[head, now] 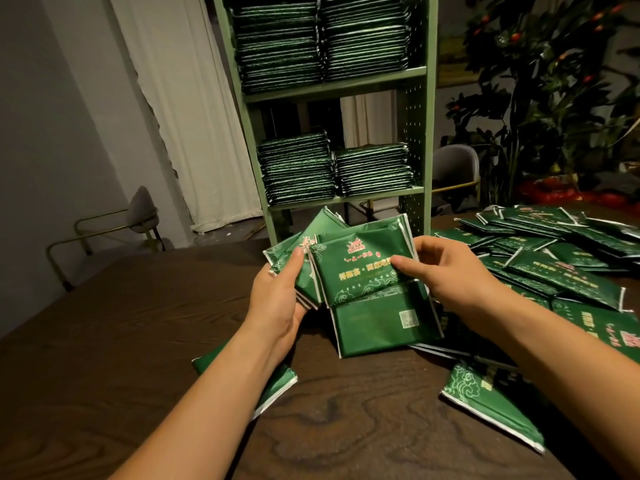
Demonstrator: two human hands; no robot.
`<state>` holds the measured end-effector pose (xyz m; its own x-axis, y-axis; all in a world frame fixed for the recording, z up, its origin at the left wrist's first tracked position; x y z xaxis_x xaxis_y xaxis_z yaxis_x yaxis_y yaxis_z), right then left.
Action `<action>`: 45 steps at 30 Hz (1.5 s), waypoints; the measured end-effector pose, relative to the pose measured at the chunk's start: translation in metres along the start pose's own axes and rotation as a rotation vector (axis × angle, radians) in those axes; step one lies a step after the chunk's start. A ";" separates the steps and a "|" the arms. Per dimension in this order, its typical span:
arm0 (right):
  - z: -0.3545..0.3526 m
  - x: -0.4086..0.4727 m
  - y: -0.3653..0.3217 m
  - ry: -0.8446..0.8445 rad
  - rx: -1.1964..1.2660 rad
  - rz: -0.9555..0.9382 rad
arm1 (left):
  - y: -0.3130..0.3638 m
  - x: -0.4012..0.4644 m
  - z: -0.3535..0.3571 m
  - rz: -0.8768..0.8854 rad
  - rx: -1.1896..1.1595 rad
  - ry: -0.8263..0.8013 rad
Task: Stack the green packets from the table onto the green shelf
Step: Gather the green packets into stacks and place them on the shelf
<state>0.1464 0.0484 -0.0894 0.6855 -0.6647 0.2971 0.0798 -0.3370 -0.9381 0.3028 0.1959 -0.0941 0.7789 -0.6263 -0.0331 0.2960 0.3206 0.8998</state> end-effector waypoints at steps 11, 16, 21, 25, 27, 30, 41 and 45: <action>0.005 -0.001 0.000 0.023 0.048 -0.011 | -0.010 -0.007 0.004 0.032 0.220 -0.140; 0.008 -0.001 0.002 -0.012 0.012 -0.033 | -0.007 -0.007 0.005 0.029 0.155 -0.065; -0.001 0.004 0.004 0.148 0.043 -0.045 | 0.004 -0.003 0.000 0.023 -0.053 0.071; -0.007 0.002 -0.002 0.141 0.146 -0.035 | 0.008 -0.001 -0.007 -0.001 -0.126 0.239; -0.006 0.001 -0.005 0.122 0.196 -0.027 | 0.006 -0.002 -0.009 -0.021 -0.108 0.273; -0.003 -0.001 -0.006 0.019 0.270 -0.065 | 0.004 0.002 -0.011 -0.020 -0.071 0.275; -0.005 0.000 -0.001 -0.164 0.191 -0.073 | -0.002 0.003 -0.014 0.047 0.218 0.278; 0.001 0.000 0.006 -0.073 0.221 -0.021 | -0.006 0.003 -0.010 -0.009 0.243 0.062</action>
<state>0.1481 0.0474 -0.0947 0.7319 -0.6066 0.3105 0.2456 -0.1902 -0.9505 0.3087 0.1995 -0.1038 0.8117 -0.5808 -0.0617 0.1676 0.1305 0.9772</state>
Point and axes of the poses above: each hand's wrist, its own x-axis towards the middle knuckle, its own z-axis out of the palm, y = z × x, the point moved 1 cm from there along x, towards the middle knuckle, and after that the axes turned 3 degrees about -z, right-handed, at the moved point
